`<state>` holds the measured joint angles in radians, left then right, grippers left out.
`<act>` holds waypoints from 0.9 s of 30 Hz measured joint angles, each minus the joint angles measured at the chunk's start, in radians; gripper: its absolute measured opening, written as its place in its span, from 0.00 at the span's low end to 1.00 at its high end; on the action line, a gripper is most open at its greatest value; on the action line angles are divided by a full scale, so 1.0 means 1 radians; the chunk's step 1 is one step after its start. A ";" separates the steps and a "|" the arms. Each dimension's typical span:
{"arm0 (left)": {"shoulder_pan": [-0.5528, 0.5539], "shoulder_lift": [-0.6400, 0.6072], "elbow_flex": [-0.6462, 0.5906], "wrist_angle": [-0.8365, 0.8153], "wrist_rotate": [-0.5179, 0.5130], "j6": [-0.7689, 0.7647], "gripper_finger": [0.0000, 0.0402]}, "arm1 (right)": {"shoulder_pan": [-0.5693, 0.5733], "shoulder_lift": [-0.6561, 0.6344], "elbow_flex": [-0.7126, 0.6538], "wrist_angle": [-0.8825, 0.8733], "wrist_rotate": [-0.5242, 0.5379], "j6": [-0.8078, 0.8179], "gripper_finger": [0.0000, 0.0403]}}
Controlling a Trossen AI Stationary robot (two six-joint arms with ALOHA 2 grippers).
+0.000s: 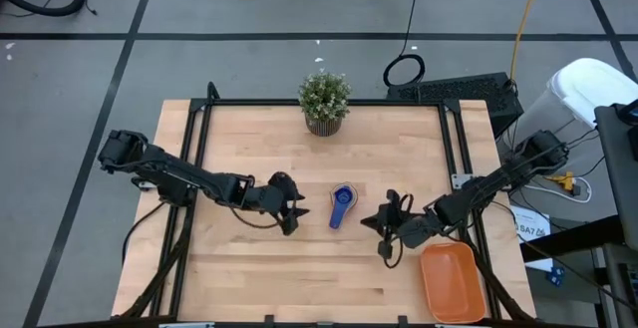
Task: Nest measuring cups in basket
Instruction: Put the nested measuring cups into the orange bin
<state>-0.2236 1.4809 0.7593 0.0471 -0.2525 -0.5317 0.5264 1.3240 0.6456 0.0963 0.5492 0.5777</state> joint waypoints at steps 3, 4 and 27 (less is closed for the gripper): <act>-0.002 0.007 0.004 0.024 0.005 -0.107 0.56 | -0.021 -0.020 0.000 -0.059 -0.014 0.022 0.04; -0.005 0.007 0.017 0.005 0.006 -0.109 0.56 | -0.027 -0.026 0.000 -0.091 -0.025 0.020 0.06; -0.052 0.414 0.826 -1.182 -0.062 -0.286 0.56 | -0.139 -0.142 0.015 -0.545 -0.211 -0.196 0.39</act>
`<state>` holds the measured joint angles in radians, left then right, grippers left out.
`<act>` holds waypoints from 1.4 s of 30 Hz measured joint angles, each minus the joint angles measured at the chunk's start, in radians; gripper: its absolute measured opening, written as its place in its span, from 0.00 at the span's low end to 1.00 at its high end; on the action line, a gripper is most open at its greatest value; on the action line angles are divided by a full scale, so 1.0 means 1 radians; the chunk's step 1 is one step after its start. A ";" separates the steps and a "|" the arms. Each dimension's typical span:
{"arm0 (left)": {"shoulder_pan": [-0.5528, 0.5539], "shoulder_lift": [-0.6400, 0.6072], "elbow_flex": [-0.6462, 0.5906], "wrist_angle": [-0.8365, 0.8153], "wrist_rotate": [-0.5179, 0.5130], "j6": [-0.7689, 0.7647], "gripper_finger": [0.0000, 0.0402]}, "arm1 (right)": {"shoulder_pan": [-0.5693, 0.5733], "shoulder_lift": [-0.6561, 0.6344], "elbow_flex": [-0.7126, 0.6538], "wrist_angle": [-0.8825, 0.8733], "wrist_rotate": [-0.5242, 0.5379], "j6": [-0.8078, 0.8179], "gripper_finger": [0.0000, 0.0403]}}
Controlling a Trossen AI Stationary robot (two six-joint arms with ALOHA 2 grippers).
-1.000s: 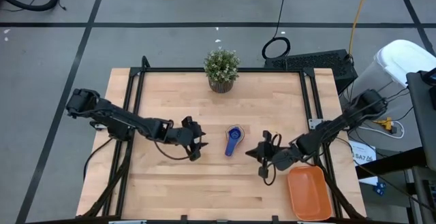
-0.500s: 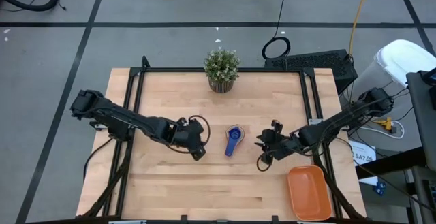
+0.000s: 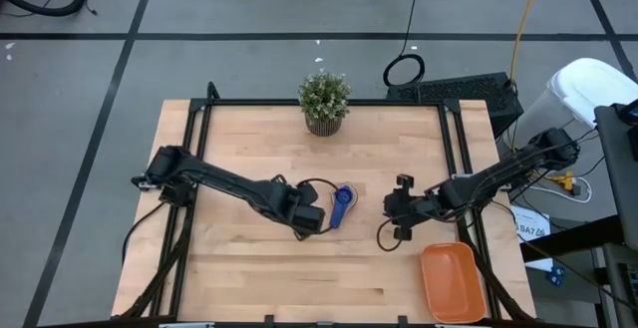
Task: Nest measuring cups in basket
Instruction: Put the nested measuring cups into the orange bin
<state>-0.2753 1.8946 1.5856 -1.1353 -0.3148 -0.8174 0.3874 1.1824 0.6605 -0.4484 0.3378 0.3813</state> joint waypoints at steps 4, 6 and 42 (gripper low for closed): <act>-0.003 -0.020 0.002 -0.095 -0.056 -0.043 0.56 | 0.007 0.017 0.079 -0.032 0.001 -0.174 0.39; -0.013 -0.060 0.001 -0.106 -0.095 -0.082 0.56 | 0.020 0.037 0.144 -0.100 0.023 -0.267 0.39; -0.288 -0.261 0.001 -0.404 -0.367 -0.549 0.56 | -0.137 0.590 0.815 -0.438 -0.121 -0.987 0.39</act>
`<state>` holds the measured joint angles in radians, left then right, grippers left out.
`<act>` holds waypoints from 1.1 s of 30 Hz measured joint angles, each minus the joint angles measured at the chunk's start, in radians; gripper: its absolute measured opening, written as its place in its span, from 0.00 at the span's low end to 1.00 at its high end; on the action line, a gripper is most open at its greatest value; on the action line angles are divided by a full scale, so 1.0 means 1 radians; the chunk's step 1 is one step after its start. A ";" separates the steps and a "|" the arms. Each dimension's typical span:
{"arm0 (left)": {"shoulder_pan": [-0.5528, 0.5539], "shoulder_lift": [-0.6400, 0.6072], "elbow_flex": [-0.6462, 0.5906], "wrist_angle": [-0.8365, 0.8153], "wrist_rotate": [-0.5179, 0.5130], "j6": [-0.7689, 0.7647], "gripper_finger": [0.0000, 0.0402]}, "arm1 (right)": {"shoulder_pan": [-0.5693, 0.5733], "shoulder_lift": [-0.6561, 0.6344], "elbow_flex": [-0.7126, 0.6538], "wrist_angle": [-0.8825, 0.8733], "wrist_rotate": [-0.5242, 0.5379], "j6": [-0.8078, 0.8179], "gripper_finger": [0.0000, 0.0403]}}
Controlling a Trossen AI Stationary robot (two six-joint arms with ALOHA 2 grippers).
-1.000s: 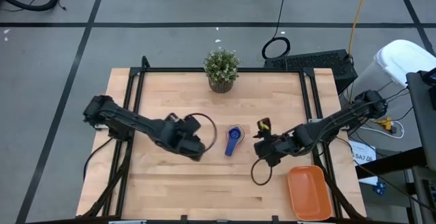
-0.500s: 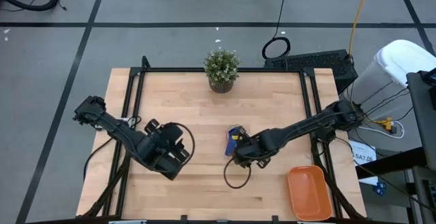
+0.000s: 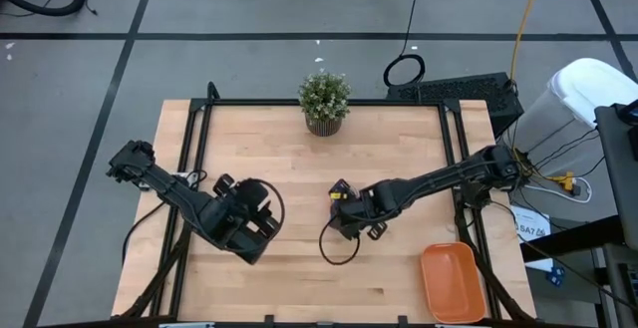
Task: Nest measuring cups in basket
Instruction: Put the nested measuring cups into the orange bin
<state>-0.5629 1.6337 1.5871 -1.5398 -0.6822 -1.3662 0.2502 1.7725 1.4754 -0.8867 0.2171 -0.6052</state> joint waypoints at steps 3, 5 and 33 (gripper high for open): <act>0.000 0.000 0.000 0.058 0.001 0.020 0.56 | -0.028 0.000 0.000 -0.012 -0.009 -0.001 0.39; -0.004 0.000 0.000 0.096 0.001 0.030 0.56 | -0.048 0.000 0.000 -0.028 -0.009 0.000 0.39; -0.101 0.000 0.000 0.188 -0.018 -0.027 0.56 | -0.184 0.000 -0.014 0.010 -0.168 -0.044 0.07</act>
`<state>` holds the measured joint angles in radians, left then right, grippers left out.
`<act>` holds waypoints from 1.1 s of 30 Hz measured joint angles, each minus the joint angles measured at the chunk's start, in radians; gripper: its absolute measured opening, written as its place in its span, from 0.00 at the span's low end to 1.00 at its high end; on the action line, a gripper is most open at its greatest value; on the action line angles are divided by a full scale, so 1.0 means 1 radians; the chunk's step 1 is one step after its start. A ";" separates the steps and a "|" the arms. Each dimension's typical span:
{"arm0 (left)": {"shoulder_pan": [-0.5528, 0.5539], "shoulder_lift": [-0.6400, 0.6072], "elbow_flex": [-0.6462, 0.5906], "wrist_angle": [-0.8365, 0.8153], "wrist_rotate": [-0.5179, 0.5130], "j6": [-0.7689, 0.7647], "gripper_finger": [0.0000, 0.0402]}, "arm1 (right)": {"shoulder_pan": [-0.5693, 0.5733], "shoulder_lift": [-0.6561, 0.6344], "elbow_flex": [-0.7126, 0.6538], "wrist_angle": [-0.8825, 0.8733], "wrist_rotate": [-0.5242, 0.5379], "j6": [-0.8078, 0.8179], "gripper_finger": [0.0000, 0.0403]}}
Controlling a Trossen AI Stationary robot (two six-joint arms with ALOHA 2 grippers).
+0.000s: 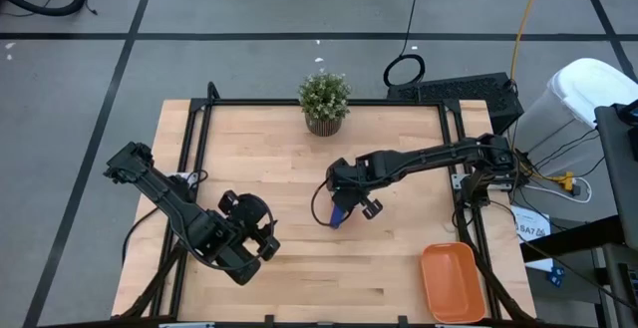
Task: Nest measuring cups in basket
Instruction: Put the nested measuring cups into the orange bin
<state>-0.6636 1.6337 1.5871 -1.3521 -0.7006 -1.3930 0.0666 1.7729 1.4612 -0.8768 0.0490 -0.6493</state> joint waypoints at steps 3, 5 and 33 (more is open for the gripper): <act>0.000 0.000 0.000 0.002 -0.003 0.002 0.56 | 0.000 0.000 -0.009 0.025 0.002 -0.018 0.02; 0.000 0.000 0.000 0.002 -0.004 0.003 0.55 | 0.000 0.000 -0.026 0.046 0.002 -0.024 0.00; 0.009 0.000 0.000 0.024 -0.009 0.012 0.55 | -0.016 -0.007 -0.220 0.174 -0.050 0.036 0.00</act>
<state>-0.6548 1.6337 1.5871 -1.3281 -0.7097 -1.3811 0.0509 1.7660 1.2407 -0.7030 -0.0008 -0.6134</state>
